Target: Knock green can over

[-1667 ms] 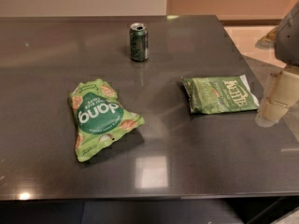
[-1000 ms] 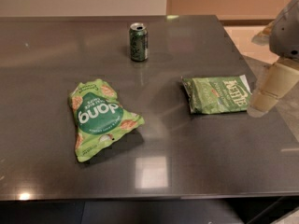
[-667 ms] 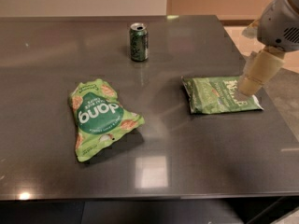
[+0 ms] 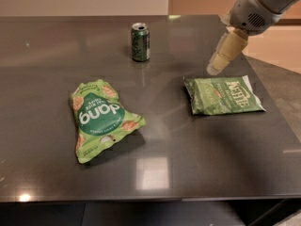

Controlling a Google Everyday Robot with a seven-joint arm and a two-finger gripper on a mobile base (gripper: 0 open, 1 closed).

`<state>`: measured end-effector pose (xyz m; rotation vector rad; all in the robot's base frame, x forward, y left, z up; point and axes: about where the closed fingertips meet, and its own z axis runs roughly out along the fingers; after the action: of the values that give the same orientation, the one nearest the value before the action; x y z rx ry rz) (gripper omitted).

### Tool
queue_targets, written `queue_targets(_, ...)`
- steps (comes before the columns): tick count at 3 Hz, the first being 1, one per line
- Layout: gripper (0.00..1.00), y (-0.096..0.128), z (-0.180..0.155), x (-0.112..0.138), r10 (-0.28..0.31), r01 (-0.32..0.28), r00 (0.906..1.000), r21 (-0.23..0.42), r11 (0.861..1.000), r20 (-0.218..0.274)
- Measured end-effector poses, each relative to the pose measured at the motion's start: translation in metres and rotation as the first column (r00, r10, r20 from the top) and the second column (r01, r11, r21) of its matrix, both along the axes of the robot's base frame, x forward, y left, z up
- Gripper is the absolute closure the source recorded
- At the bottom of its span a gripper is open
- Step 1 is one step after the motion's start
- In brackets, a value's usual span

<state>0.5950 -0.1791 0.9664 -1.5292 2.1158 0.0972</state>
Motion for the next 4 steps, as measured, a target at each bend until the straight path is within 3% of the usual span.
queue_targets(2, 0.00, 0.047, -0.027, 0.079, -0.024, 0.020, 0.9990, 0.100, 0.995, 0.038)
queue_targets(4, 0.00, 0.087, -0.052, 0.140, -0.100, 0.081, 0.9925, 0.233, 0.969, 0.070)
